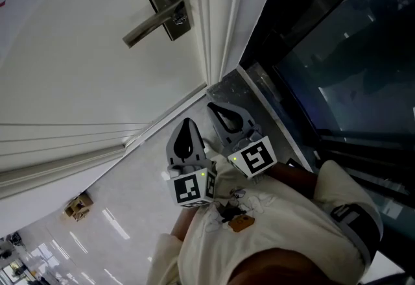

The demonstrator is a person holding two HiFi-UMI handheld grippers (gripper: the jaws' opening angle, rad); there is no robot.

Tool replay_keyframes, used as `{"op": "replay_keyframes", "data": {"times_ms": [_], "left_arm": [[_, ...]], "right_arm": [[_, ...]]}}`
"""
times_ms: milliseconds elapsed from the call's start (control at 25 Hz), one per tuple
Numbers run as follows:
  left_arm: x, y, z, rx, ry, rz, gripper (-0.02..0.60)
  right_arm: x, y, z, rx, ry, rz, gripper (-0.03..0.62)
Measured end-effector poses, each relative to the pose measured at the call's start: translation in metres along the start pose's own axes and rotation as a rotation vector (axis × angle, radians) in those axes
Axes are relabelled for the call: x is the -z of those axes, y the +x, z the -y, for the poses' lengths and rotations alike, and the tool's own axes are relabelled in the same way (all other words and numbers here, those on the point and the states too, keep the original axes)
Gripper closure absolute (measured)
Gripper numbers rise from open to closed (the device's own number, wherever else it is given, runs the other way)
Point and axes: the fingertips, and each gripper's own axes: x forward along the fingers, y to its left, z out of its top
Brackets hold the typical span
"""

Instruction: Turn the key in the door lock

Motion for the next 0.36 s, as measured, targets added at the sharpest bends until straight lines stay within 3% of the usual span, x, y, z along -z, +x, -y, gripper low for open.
{"op": "replay_keyframes", "data": {"times_ms": [360], "left_arm": [[-0.0024,0.0031,-0.0017,-0.011,0.003,0.004,0.575]], "right_arm": [[-0.0033,0.0009,0.0082,-0.001,-0.009,0.011,0.588]]}}
